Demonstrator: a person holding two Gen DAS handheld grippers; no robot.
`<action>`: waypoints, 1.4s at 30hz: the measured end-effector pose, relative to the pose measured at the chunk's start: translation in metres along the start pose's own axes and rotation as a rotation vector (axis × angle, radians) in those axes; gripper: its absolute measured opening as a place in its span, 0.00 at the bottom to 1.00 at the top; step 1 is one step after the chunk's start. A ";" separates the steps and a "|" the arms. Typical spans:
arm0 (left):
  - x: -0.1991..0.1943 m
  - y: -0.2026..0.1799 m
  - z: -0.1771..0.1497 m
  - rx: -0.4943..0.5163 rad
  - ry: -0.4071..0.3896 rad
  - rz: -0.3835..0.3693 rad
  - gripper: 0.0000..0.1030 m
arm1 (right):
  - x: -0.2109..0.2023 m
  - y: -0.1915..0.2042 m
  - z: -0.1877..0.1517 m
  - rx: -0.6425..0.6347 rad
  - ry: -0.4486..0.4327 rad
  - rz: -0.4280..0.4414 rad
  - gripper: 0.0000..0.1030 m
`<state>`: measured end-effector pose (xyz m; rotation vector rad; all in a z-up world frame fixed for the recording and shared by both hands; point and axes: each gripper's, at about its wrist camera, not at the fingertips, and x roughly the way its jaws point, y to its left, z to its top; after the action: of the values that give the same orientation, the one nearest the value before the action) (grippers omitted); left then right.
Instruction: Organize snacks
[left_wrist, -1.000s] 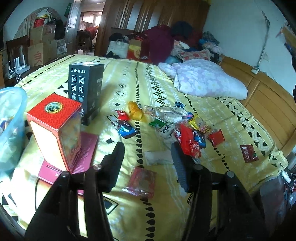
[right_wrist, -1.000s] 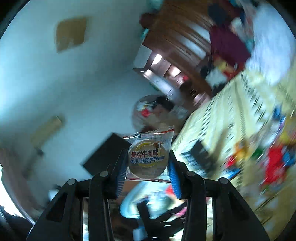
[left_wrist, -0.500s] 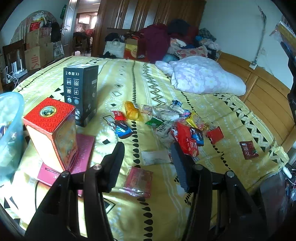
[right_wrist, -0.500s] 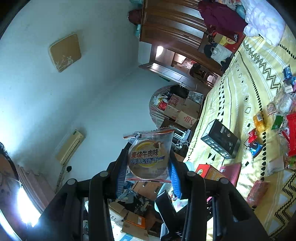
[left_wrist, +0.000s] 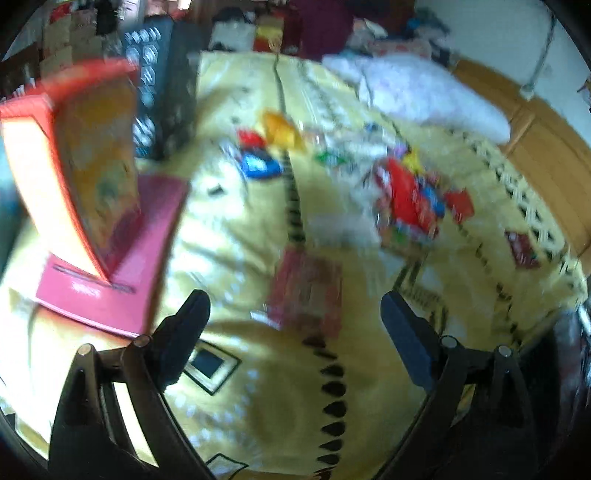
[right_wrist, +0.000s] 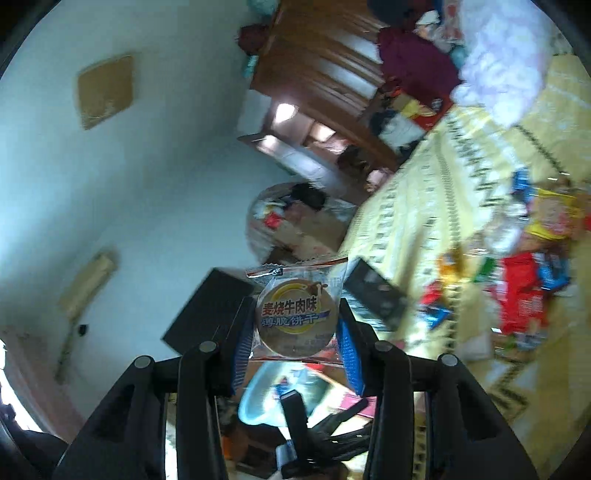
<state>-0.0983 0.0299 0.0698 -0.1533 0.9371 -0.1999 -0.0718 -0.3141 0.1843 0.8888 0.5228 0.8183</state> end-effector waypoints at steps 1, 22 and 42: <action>0.006 -0.003 -0.002 0.021 0.016 -0.001 0.91 | -0.002 -0.007 -0.001 0.012 0.000 -0.012 0.46; 0.019 -0.026 0.025 0.134 -0.029 0.048 0.55 | 0.042 -0.028 -0.008 0.045 0.090 -0.011 0.46; -0.196 0.131 0.090 -0.225 -0.497 0.241 0.54 | 0.183 0.082 -0.021 0.071 0.334 0.399 0.46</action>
<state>-0.1245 0.2078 0.2478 -0.2812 0.4734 0.1648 -0.0110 -0.1265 0.2287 0.9412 0.6792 1.3323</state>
